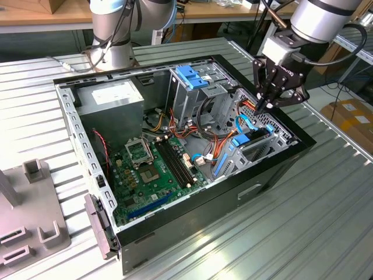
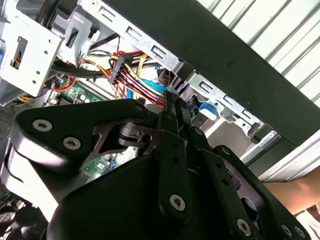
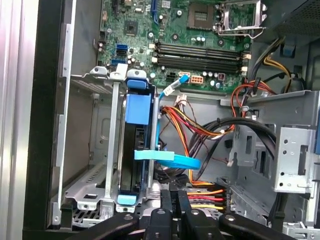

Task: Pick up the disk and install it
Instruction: 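Insert the second disk wire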

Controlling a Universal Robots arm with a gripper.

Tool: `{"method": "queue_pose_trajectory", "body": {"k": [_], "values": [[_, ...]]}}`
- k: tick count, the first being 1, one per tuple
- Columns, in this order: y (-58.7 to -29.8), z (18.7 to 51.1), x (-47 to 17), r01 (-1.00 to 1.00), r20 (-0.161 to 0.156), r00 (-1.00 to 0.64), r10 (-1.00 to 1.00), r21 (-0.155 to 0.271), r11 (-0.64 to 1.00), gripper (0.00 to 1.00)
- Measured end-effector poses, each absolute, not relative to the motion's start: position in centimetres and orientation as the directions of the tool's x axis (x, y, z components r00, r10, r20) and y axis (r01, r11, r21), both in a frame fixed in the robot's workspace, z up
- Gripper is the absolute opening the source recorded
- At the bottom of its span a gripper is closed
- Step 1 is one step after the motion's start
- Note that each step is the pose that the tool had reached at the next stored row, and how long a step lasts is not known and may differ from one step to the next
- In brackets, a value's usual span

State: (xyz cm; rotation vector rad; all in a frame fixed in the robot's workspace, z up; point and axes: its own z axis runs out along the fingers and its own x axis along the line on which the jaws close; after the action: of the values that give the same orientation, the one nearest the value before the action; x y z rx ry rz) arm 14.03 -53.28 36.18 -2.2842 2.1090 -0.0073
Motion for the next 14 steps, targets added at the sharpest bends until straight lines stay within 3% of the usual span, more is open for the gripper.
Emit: {"method": "queue_pose_trajectory", "body": {"k": [4, 14], "values": [[-53.3, 36.04, 13.5, -0.996, -0.017, 0.077, -0.997, -0.053, -0.076, 0.16], [-53.8, 35.89, 13.24, -0.996, -0.015, 0.057, -0.998, -0.062, -0.056, 0.16]]}}
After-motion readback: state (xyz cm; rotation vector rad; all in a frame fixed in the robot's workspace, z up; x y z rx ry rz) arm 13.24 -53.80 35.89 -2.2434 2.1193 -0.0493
